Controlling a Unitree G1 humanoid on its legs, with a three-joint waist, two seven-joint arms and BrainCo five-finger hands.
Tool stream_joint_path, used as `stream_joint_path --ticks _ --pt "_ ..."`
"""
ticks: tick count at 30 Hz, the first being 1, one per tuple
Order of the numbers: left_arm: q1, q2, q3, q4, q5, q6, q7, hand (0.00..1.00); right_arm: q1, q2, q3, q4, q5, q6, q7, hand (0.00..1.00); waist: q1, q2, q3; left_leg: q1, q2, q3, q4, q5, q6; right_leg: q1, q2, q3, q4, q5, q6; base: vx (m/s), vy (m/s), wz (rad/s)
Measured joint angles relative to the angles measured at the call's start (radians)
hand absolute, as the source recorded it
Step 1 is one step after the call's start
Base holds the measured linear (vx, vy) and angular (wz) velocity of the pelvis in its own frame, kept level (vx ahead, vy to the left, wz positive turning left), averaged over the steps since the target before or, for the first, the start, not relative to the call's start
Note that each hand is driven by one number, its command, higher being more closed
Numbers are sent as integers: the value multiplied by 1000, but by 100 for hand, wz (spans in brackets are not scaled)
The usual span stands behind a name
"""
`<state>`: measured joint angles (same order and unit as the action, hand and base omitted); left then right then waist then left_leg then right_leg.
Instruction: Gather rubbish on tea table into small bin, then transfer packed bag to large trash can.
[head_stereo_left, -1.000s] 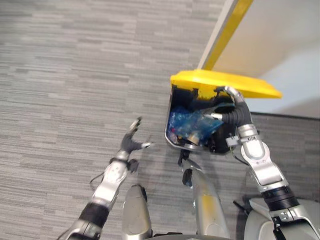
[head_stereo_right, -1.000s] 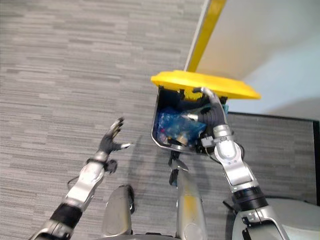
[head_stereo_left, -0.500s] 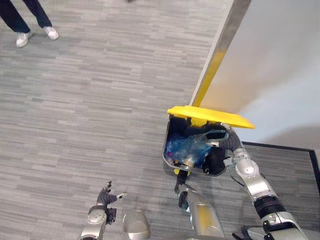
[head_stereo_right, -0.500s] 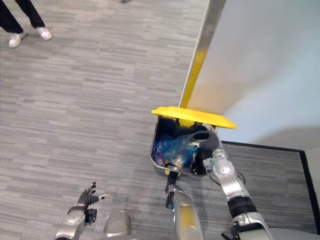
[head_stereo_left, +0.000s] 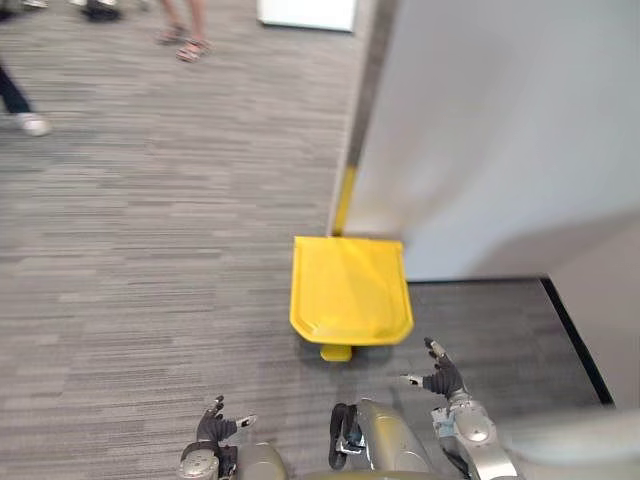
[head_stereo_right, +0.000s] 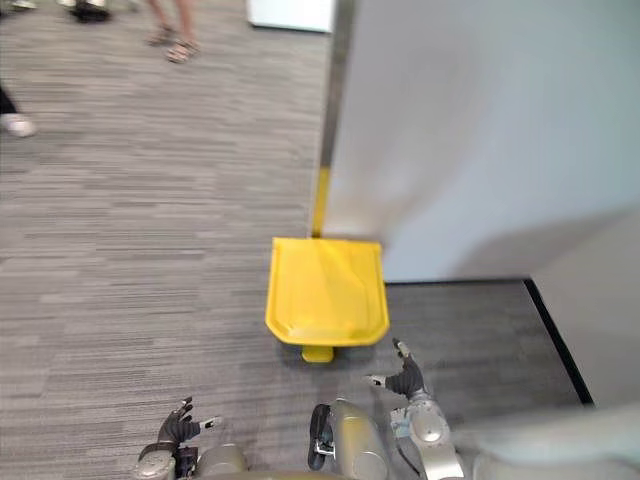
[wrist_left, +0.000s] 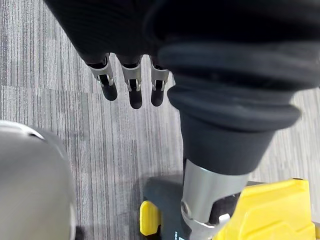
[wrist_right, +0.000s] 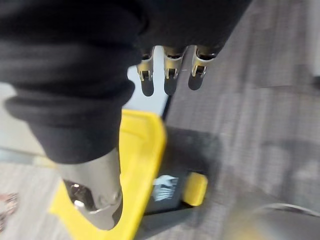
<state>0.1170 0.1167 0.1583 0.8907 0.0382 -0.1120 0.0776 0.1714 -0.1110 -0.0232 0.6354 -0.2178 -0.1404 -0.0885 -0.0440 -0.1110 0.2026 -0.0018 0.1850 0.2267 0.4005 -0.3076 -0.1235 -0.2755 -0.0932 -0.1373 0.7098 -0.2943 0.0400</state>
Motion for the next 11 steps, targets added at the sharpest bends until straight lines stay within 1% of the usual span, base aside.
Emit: stream_joint_path --ticks 1,2,3,4,7,9,11 --pt "-8 -7 1 4 0 1 5 0 3 1 -28 63 0 15 -2 0 1 7 -6 3 -9 18 -13 7 -4 37 19 5 -93 -22 -35 -97 -73 -43" --pt "-12 -35 2 9 0 0 11 0 1 -5 -63 135 3 37 -10 0 3 53 -23 4 13 24 -46 22 -4 53 62 8 -182 37 -51 -110 -33 -52" --pt "-12 -46 4 10 -1 0 14 0 1 -6 -84 169 5 41 -19 0 3 62 -31 7 15 24 -71 28 6 60 78 17 -223 65 -51 -103 8 -68" --pt "-11 -56 10 10 -3 -1 18 0 -7 -7 -109 220 17 51 -27 0 6 80 -42 21 9 29 -114 52 17 64 94 36 -270 99 -56 -106 14 -49" --pt "-14 -55 9 14 -9 0 34 0 -9 -5 -126 274 43 74 -44 0 5 80 -44 37 4 64 -168 92 13 63 104 61 -316 137 -48 -120 0 -32" --pt "-9 -52 10 34 -9 3 38 0 -10 0 -130 295 62 76 -44 0 9 82 -51 37 2 79 -191 111 15 65 109 72 -358 170 -46 -100 27 -17" --pt "-9 -53 10 46 -9 12 38 0 -8 5 -152 299 72 78 -45 0 8 86 -55 40 -4 83 -206 123 18 72 109 77 -384 190 -46 -46 28 -7"
